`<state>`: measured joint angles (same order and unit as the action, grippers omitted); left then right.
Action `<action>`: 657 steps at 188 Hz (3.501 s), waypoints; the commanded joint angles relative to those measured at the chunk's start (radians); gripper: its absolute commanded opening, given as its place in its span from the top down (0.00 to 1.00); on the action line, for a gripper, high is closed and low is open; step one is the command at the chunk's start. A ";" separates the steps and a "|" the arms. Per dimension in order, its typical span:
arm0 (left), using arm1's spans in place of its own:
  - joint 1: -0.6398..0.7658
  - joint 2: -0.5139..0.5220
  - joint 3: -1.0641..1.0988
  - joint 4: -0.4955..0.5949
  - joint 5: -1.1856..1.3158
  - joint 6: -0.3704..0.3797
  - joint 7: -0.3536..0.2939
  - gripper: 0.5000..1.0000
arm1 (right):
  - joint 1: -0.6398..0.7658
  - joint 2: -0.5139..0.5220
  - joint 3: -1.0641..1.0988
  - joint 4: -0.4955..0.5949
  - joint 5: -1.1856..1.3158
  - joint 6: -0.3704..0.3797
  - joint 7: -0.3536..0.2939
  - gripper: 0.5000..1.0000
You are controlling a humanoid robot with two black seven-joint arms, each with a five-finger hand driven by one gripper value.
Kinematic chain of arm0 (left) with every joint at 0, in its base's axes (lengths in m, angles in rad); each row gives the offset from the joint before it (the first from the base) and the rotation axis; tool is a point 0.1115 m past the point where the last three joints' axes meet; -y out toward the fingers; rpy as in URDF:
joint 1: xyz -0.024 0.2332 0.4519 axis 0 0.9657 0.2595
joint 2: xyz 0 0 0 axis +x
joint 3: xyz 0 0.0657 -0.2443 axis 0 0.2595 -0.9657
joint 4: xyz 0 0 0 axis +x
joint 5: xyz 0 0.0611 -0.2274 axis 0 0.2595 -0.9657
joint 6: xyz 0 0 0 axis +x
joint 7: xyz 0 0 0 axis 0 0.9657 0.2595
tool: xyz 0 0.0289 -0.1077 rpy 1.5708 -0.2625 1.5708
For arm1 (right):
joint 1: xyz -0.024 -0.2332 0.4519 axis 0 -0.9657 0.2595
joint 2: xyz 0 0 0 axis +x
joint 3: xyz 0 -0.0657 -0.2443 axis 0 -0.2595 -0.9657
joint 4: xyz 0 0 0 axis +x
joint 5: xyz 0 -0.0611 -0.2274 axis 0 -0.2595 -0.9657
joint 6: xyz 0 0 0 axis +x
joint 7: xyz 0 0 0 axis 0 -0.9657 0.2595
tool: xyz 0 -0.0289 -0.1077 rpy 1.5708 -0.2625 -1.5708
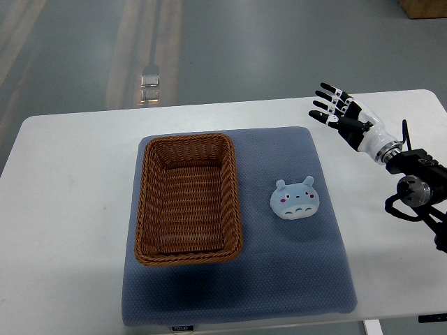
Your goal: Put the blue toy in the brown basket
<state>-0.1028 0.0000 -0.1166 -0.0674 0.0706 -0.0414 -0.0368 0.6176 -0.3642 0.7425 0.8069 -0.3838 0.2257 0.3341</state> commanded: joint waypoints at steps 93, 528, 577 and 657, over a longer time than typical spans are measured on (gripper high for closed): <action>0.000 0.000 0.002 0.001 0.000 0.000 0.000 0.00 | 0.310 -0.274 -0.394 0.159 -0.202 0.113 0.042 0.17; 0.002 0.000 0.000 0.001 0.002 0.000 0.000 0.00 | 0.525 -0.159 -1.049 0.259 -0.707 -0.034 0.088 0.34; 0.000 0.000 0.002 0.001 0.002 0.000 0.000 0.00 | 0.541 -0.167 -1.040 0.258 -0.707 -0.043 0.089 1.00; 0.000 0.000 0.000 0.001 0.000 0.000 0.000 0.00 | 0.774 -0.156 -1.031 0.261 -0.613 -0.043 0.091 1.00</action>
<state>-0.1022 0.0000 -0.1158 -0.0660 0.0704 -0.0414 -0.0368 1.3293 -0.5429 -0.2869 1.0770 -1.0552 0.1819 0.4283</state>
